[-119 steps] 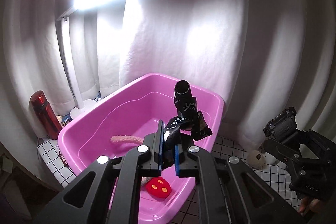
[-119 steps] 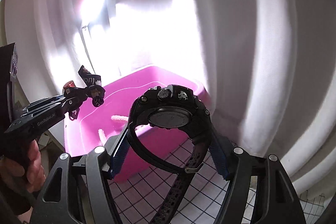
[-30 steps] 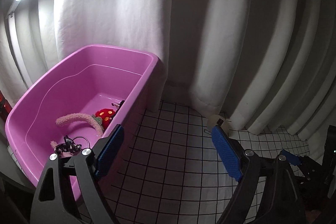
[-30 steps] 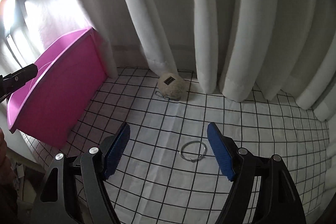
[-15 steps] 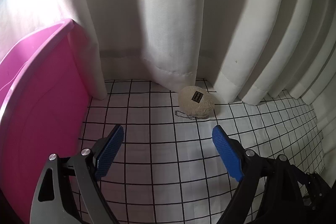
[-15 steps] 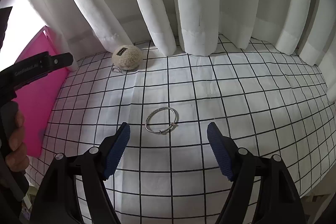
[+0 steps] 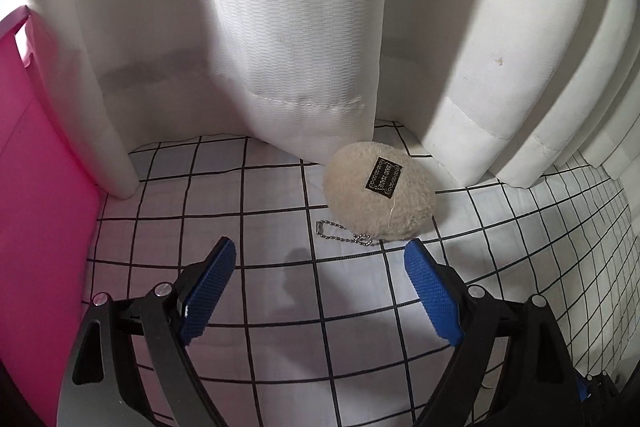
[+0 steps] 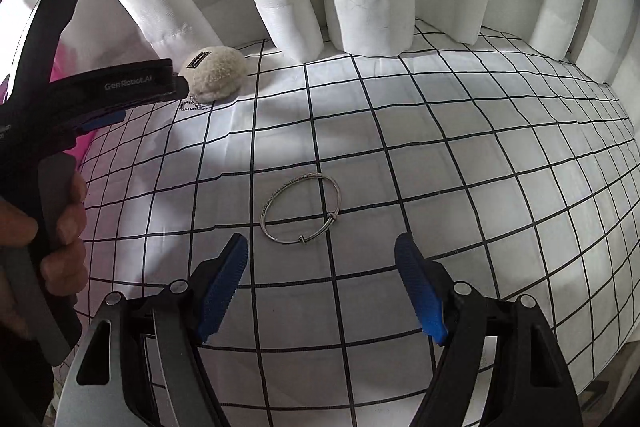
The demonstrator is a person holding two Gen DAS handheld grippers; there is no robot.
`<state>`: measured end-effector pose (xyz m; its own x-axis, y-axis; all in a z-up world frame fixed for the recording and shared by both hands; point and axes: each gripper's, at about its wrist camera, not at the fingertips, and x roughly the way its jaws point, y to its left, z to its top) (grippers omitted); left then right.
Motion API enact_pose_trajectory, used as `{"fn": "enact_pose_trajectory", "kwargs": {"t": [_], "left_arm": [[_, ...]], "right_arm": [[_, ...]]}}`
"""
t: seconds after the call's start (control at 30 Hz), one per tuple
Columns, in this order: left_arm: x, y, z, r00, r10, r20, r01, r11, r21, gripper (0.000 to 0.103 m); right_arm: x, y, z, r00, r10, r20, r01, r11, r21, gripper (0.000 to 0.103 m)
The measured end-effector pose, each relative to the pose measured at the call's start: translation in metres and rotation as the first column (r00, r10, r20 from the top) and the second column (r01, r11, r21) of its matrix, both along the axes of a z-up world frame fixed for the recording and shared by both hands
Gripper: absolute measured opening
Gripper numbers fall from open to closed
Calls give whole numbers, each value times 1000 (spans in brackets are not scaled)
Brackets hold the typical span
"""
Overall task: Organize jewelry
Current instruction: 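Close left tool on the beige puff keychain while right tool closes on the silver bangle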
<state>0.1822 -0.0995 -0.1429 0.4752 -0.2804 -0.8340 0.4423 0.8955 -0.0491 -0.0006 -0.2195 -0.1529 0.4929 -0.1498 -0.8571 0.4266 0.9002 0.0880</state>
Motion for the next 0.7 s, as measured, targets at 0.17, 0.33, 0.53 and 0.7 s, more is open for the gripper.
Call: {"fn": "enact_pose_trajectory", "kwargs": {"t": [0.17, 0.33, 0.53, 0.7], "left_arm": [[5, -9, -6, 1000, -26, 4, 26, 1000, -5, 85], [10, -14, -10, 999, -38, 5, 38, 999, -4, 85], [12, -27, -14, 999, -52, 11, 52, 999, 0, 85], [18, -39, -18, 998, -66, 7, 66, 998, 0, 85]], "right_arm": [[6, 4, -5, 1000, 3, -6, -3, 1000, -13, 73], [11, 4, -11, 1000, 2, -15, -2, 1000, -20, 73], [14, 5, -12, 1000, -3, -11, 2, 1000, -31, 73], [16, 6, -13, 1000, 2, -14, -3, 999, -54, 73]]}}
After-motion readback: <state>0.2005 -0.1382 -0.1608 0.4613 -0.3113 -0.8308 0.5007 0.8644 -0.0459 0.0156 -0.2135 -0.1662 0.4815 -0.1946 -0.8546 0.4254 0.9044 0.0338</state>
